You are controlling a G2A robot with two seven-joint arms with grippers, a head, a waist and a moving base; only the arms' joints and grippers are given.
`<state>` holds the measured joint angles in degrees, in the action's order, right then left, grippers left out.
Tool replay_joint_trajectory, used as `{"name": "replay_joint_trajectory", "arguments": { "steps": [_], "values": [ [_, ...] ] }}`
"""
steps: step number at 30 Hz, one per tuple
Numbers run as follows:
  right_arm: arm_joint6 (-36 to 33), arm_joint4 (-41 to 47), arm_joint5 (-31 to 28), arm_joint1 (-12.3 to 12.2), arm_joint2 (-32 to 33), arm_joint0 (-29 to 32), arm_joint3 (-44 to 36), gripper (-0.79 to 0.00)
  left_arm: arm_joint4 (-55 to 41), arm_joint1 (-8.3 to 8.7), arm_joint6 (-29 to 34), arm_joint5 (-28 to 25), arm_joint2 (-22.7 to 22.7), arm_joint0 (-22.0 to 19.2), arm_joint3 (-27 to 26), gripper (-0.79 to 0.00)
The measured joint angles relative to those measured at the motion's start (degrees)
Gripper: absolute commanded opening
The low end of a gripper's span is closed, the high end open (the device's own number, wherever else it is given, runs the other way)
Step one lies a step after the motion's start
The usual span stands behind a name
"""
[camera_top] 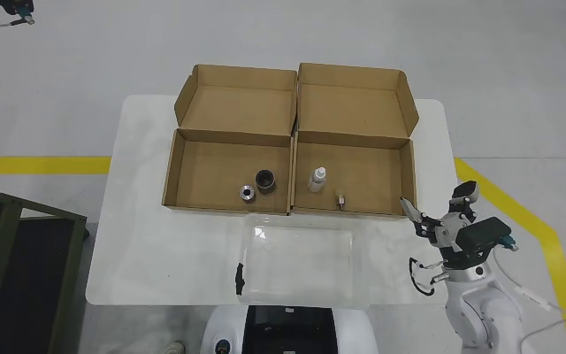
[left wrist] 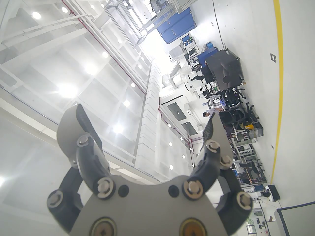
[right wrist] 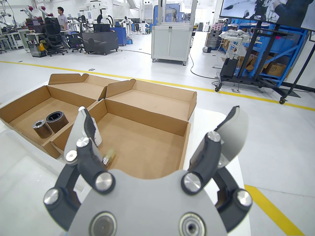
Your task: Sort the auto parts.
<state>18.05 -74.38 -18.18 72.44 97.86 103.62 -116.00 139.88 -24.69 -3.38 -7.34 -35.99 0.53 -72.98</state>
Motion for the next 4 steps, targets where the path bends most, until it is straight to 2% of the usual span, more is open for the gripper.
{"name": "replay_joint_trajectory", "arguments": {
  "steps": [4],
  "values": [
    [0.00,0.00,0.00,0.00,0.00,0.00,0.00,-0.001,0.00,0.00,0.00,0.00,0.00,0.00,0.00,-0.001]
  ]
}}
